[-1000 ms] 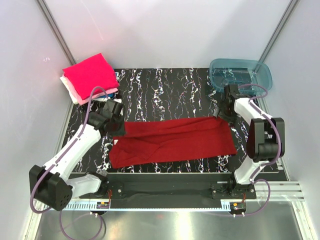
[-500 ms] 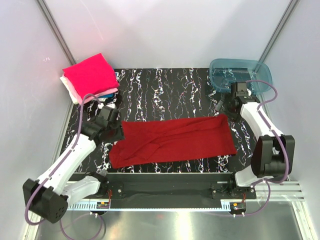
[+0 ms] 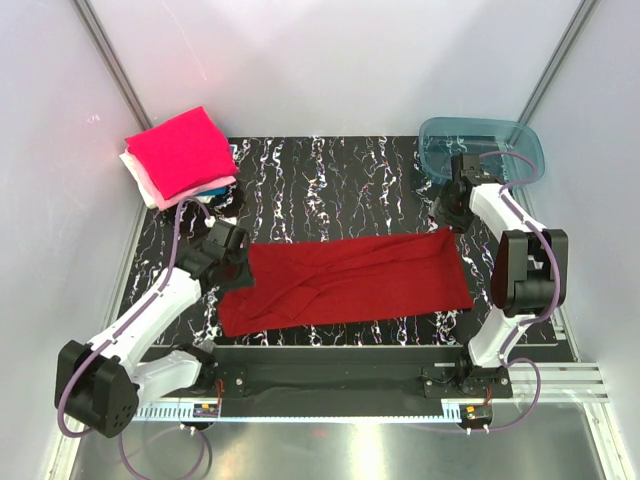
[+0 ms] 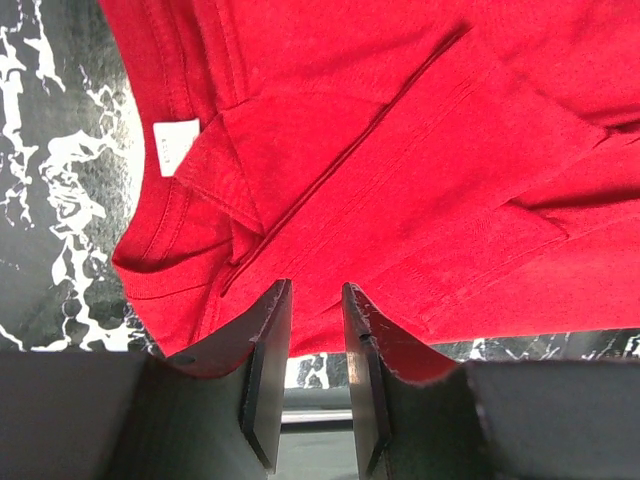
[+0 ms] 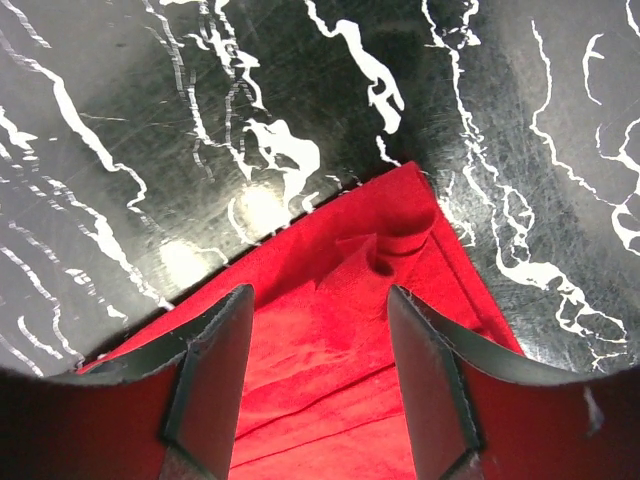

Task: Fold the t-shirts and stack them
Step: Fold the tshirt

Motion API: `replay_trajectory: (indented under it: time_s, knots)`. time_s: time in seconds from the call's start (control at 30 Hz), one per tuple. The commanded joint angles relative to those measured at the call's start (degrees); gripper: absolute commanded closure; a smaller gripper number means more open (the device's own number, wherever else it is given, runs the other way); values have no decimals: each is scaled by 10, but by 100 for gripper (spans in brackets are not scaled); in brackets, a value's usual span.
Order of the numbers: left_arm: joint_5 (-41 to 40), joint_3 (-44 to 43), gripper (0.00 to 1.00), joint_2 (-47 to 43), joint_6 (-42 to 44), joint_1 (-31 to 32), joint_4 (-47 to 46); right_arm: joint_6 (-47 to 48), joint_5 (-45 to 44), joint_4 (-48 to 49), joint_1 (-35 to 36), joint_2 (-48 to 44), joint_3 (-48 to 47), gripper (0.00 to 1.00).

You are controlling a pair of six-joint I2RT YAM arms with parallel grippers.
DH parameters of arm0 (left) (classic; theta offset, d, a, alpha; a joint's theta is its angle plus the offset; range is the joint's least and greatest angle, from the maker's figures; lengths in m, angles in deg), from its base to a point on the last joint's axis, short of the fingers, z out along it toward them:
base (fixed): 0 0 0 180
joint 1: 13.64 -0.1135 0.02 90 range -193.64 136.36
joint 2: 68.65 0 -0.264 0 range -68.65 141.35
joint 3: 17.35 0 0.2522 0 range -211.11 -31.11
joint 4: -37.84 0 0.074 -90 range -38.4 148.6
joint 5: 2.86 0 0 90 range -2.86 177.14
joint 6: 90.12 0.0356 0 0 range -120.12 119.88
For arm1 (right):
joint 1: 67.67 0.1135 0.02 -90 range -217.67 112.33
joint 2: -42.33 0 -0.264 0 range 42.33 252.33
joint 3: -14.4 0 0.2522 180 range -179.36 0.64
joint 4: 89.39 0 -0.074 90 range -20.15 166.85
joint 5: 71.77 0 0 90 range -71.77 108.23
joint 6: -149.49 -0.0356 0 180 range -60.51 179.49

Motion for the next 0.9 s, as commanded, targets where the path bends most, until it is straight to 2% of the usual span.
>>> replay_trajectory:
  time_s: [0.0,0.2,0.3,0.33,0.5,0.53,0.67,0.87]
  knots:
    - [4,0,69,-18,-5,3,-34,11,-30,1,-2,12,-19,37]
    - [-27,3,72,-1,-17,3,-27,13,-30,5,-9,27,-9,39]
    - [-50,10,75,12,-33,3,-22,15,-26,5,-10,32,-9,51]
    - [-55,17,76,17,-40,3,-26,14,-25,6,-11,32,-9,62]
    - [-50,47,80,53,-44,3,-62,18,-24,3,-11,20,-1,88]
    - [-50,55,82,59,-45,3,-71,20,-27,1,-11,12,3,100]
    - [-66,73,88,82,-51,2,-88,13,-39,0,-11,-32,45,100]
    - [-88,77,100,78,-67,-2,-87,-31,-32,25,-11,-150,179,100]
